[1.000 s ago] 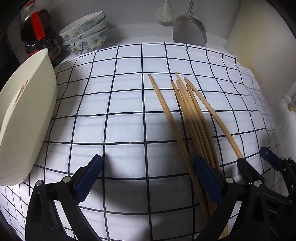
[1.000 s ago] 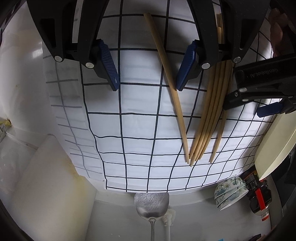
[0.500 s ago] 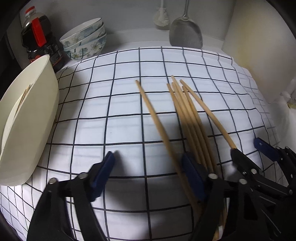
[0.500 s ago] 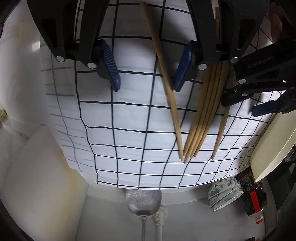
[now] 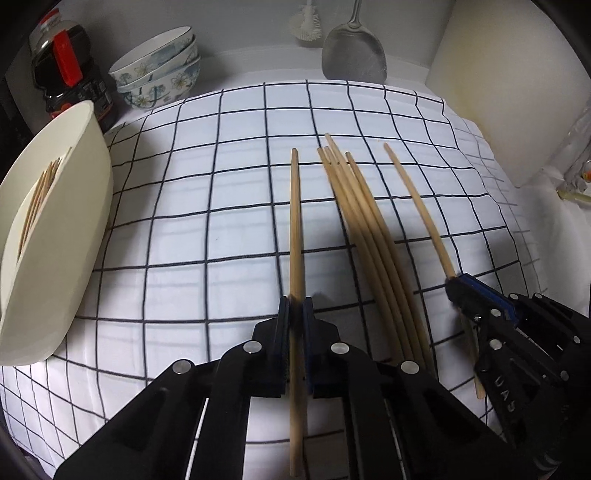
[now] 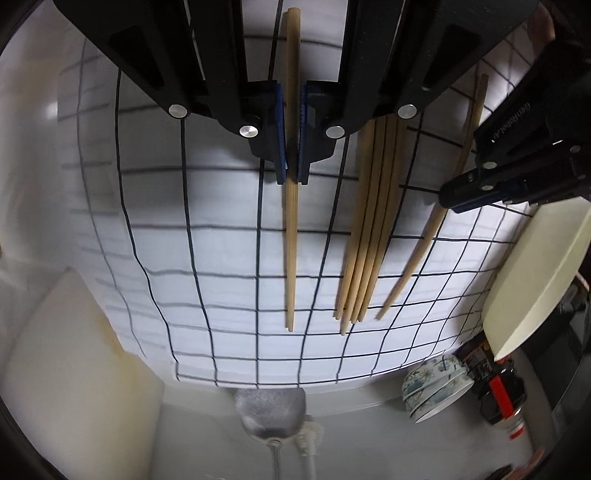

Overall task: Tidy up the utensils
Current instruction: 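Carry the left tool's chopstick into the white dish while the right tool carries its own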

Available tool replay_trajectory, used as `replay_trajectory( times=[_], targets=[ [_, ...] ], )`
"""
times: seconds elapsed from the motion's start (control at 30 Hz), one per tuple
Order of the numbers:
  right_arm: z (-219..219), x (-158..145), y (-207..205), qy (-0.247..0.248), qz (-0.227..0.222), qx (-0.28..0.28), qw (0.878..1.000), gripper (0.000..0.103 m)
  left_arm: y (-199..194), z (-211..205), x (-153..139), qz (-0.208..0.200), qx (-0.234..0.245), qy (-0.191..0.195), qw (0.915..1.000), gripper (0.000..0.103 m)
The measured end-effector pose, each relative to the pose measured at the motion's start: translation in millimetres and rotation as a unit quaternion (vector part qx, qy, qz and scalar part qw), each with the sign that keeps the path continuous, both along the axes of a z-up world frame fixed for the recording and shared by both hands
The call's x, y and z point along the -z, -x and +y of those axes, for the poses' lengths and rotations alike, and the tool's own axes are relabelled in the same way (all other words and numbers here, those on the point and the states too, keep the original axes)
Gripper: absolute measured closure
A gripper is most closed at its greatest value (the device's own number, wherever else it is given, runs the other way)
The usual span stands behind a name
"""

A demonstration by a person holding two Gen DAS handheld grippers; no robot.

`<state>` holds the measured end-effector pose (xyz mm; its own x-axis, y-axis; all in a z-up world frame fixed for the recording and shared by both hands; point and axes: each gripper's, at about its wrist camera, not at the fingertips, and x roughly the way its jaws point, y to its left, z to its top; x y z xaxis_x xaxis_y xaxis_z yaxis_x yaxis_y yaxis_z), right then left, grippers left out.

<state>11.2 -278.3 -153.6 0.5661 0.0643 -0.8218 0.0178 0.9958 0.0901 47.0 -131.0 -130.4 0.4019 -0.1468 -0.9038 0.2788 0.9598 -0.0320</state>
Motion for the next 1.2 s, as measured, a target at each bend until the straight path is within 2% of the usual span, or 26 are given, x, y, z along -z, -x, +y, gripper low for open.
replay_trajectory(
  times=[0.1, 0.27, 0.5, 0.67, 0.87, 1.2],
  targets=[
    [-0.9, -5.6, 8.3, -0.015, 0.001, 0.014, 1.000, 0.097, 4.9, 10.5, -11.2, -0.006, -0.001, 0.005, 1.0000, 0.096],
    [9.3, -33.3, 24.4, -0.025, -0.017, 0.023, 0.999, 0.097, 13.2, 30.7, -45.8, -0.037, 0.000, 0.009, 0.9993, 0.096],
    [48.3, -85.5, 35.7, -0.027, -0.065, -0.002, 0.998, 0.097, 19.2, 73.1, -106.8, -0.105, -0.008, 0.011, 0.9944, 0.096],
    [96.9, -110.7, 24.2, -0.042, -0.089, -0.041, 0.994, 0.097, 17.2, 113.7, -131.9, -0.135, -0.040, -0.002, 0.9900, 0.096],
    [165.4, -121.6, 0.1, -0.051, -0.093, -0.094, 0.990, 0.097, 5.3, 176.5, -143.7, -0.150, -0.088, -0.021, 0.9846, 0.096],
    [255.6, -116.5, -45.6, -0.057, -0.075, -0.154, 0.984, 0.097, -26.9, 263.0, -129.8, -0.138, -0.145, -0.028, 0.9794, 0.096]
  ],
)
